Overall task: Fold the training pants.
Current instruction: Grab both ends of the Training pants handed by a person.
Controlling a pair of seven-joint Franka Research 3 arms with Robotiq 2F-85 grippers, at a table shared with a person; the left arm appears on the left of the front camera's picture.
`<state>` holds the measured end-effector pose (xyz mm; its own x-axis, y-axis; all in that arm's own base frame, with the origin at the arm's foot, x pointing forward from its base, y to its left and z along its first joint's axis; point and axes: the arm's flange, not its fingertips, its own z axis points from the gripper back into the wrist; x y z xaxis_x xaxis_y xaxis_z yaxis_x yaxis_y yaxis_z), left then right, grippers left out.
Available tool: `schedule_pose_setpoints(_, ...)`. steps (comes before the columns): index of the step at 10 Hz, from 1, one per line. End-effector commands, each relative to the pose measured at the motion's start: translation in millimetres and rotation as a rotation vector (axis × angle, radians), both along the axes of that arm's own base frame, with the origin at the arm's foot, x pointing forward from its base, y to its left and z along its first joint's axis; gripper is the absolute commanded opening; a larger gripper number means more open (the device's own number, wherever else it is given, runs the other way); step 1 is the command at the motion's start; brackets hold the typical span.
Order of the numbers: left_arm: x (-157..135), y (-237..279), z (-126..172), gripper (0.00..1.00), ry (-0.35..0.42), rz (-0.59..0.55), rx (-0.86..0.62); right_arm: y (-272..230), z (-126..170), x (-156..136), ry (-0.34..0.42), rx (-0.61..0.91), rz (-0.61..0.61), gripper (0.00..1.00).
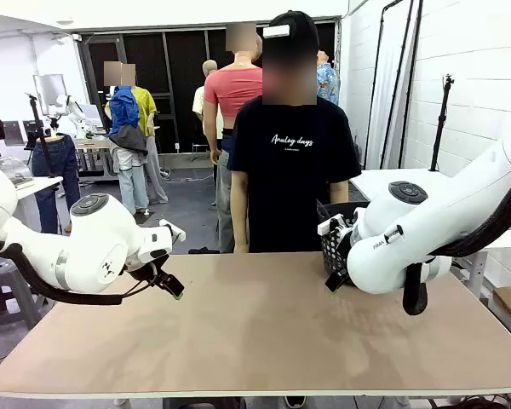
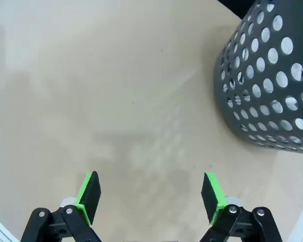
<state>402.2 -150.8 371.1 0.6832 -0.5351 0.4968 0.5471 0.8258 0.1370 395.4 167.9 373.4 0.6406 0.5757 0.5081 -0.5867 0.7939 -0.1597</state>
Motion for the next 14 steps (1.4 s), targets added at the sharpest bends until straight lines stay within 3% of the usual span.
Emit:
schedule_pose_setpoints(1,0.0,0.0,0.0,1.0,0.0,0.0,0.0,0.0,0.0,0.0,0.0,0.0,0.0,1.0)
schedule_pose_setpoints(14,0.0,0.0,0.0,1.0,0.0,0.0,0.0,0.0,0.0,0.0,0.0,0.0,0.0,1.0)
